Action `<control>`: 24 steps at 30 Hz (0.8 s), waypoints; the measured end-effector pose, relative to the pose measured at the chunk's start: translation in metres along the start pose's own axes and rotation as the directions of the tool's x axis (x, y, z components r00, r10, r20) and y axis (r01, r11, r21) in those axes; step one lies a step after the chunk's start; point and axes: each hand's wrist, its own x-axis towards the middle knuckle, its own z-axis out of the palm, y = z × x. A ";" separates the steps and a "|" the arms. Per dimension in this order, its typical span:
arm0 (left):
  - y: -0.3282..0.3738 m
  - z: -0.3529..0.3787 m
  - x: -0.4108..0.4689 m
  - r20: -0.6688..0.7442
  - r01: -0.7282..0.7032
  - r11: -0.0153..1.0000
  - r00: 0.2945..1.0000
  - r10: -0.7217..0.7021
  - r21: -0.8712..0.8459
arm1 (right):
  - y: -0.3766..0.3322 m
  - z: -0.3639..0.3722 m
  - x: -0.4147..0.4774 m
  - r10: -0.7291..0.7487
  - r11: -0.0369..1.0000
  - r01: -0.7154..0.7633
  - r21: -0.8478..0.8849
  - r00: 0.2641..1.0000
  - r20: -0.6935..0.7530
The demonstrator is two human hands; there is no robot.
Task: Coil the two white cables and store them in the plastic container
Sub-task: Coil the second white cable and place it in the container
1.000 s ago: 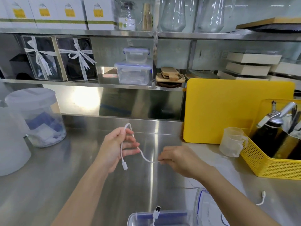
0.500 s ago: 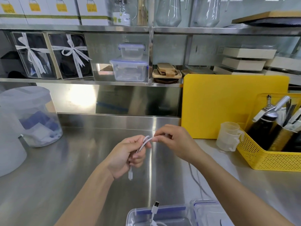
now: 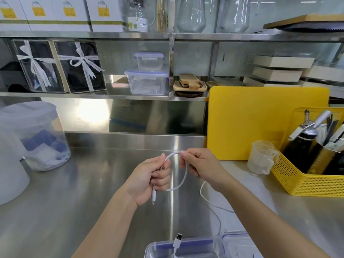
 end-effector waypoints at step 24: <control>-0.002 -0.013 -0.016 0.175 -0.020 1.000 0.984 0.016 0.018 | 0.042 -0.035 0.011 -0.353 0.788 -0.004 -0.616 0.816 -0.457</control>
